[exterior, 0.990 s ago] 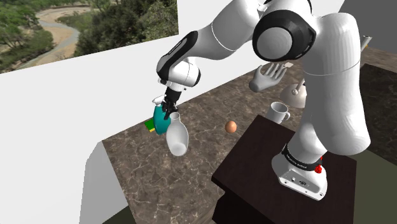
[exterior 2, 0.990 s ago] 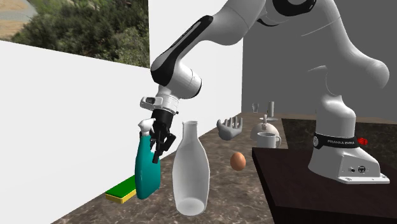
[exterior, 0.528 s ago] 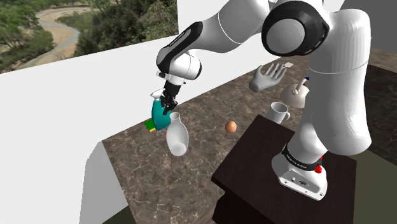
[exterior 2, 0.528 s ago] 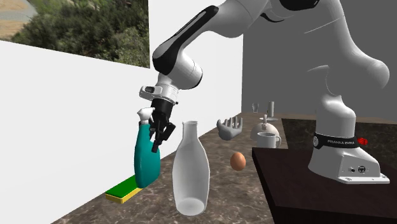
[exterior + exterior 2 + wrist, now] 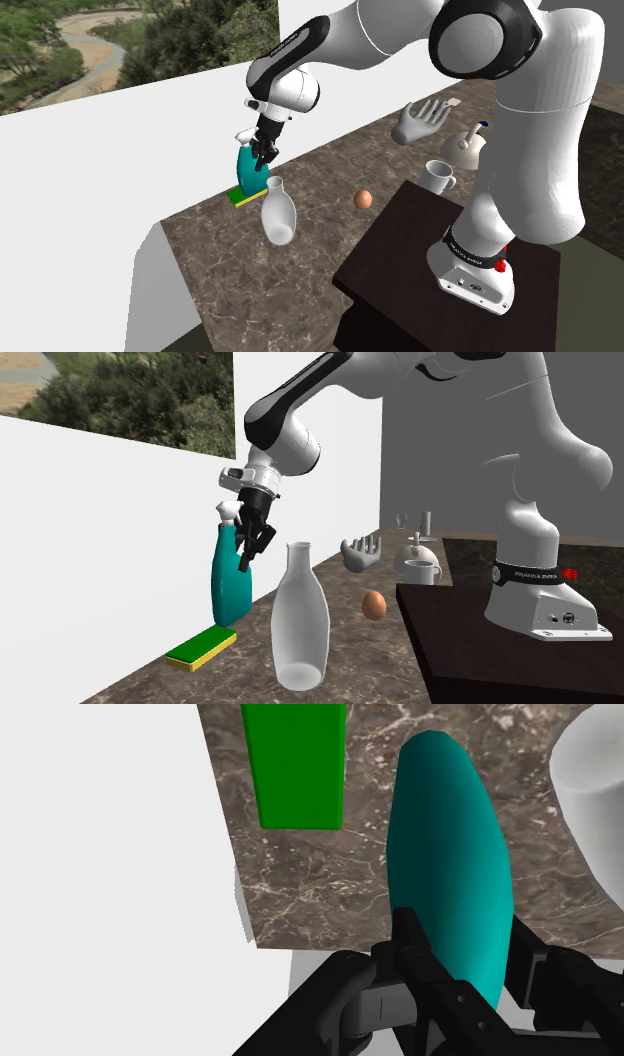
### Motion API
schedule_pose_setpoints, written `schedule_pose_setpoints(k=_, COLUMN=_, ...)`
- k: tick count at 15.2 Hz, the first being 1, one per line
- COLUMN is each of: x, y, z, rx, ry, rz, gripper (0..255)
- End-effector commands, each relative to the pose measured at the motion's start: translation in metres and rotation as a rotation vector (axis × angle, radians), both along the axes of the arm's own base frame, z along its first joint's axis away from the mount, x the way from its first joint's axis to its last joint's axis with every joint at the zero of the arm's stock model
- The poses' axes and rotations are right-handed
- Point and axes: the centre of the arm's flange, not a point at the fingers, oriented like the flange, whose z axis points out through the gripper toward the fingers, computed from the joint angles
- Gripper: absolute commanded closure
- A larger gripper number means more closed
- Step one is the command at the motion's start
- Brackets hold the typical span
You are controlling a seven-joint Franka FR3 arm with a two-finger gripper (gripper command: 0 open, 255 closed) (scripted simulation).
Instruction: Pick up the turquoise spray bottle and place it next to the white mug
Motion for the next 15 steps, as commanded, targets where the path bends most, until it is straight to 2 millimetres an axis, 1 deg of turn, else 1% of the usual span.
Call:
schedule_pose_setpoints(k=1, x=0.0, y=0.001, z=0.011, rx=0.0, ry=0.0, rz=0.0, gripper=255)
schedule_pose_setpoints(k=15, x=0.0, y=0.001, z=0.085, rx=0.0, ry=0.0, rz=0.0, gripper=255)
